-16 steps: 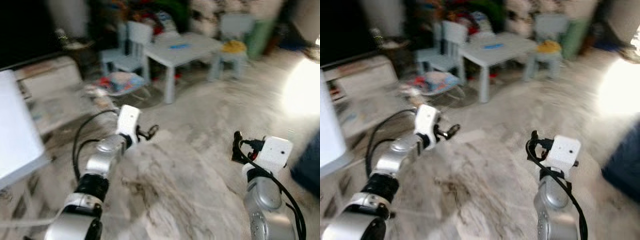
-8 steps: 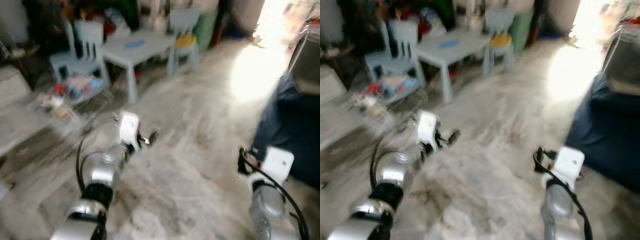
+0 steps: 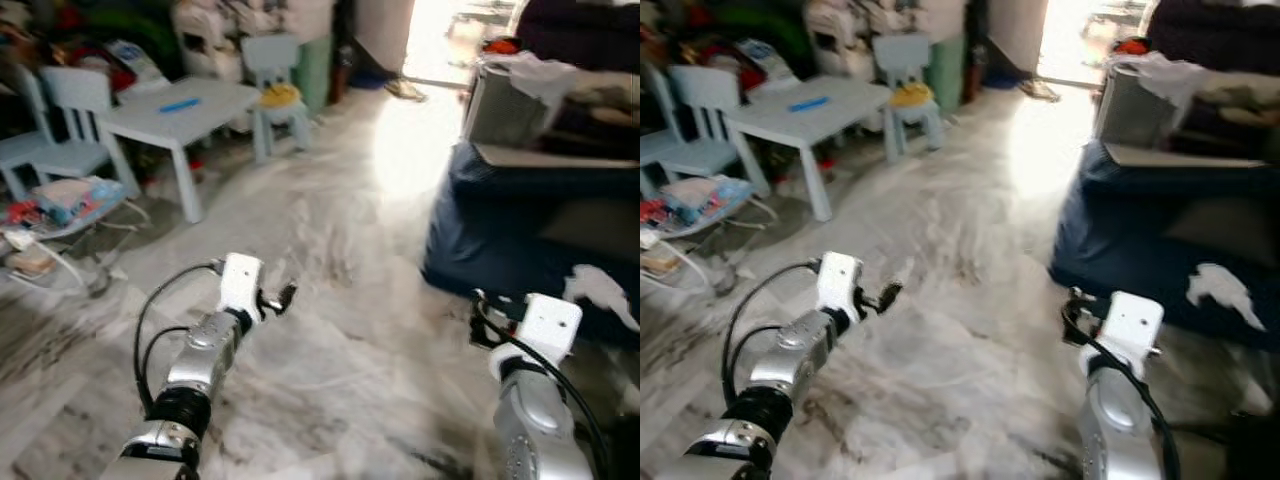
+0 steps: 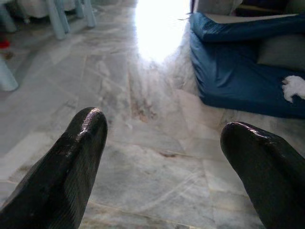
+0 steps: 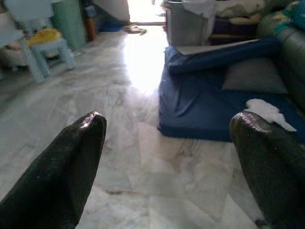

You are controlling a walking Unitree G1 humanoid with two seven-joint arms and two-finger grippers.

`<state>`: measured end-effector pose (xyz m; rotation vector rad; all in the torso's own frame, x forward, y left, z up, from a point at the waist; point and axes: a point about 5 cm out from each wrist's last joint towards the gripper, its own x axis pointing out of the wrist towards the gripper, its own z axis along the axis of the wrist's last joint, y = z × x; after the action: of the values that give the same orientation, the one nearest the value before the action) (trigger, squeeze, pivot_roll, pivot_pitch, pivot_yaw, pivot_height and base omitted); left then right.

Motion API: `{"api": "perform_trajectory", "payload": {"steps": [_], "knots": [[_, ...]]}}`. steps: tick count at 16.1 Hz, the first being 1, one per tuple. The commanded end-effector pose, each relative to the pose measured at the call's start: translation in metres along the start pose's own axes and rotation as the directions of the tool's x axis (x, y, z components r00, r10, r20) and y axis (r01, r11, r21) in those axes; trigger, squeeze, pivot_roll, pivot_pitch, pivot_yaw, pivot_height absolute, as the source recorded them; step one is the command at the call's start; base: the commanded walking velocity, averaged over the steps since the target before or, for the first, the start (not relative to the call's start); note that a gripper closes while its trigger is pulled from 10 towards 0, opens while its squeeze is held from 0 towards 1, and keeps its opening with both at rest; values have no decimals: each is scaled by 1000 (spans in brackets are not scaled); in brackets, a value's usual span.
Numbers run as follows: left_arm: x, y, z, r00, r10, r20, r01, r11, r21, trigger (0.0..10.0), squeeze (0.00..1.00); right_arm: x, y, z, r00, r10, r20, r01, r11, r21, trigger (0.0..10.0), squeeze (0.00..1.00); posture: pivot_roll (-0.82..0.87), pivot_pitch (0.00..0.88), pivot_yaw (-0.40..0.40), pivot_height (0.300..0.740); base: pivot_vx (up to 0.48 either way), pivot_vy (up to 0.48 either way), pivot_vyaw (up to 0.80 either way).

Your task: Hang keys on a hook

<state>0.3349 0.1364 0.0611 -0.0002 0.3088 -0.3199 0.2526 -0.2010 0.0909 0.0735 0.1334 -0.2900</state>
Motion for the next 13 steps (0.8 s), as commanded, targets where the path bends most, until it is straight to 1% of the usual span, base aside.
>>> {"api": "perform_trajectory", "payload": {"steps": [1,2,4,5,6,8,10,13], "knots": [[3,2,14,999,8,44,-8,1000,14,10000,0,3,5,7,999,22,34,-22,1000,-13,10000,0,5,0,-13,740,0,0,0],[6,-1,22,997,-6,73,5,1000,9,10000,0,3,6,11,997,40,61,-37,998,-51,10000,0,3,0,-7,740,0,0,0],[7,-4,29,995,-21,96,21,1000,-2,10000,0,2,9,17,991,82,110,-67,988,-138,10000,0,3,0,-7,740,0,0,0],[9,-6,33,994,-30,108,31,1000,-3,10000,0,2,11,21,981,124,147,-93,975,-202,10000,0,2,0,-1,740,0,0,0],[9,-7,35,993,-33,116,34,999,-6,10000,0,2,11,21,979,132,156,-96,971,-218,10000,0,2,0,-1,740,0,0,0],[11,-10,38,991,-54,122,55,998,-7,10000,0,6,4,26,977,112,182,-69,972,-224,10000,0,2,0,-1,740,334,0,0],[11,-10,39,991,-60,123,61,998,-8,10000,0,8,5,29,974,112,196,-66,972,-226,10000,0,3,0,5,740,349,0,0],[11,-9,39,992,-56,116,57,998,-3,10000,0,7,6,26,975,114,193,-70,972,-224,10000,0,5,0,3,740,351,0,0]]}}
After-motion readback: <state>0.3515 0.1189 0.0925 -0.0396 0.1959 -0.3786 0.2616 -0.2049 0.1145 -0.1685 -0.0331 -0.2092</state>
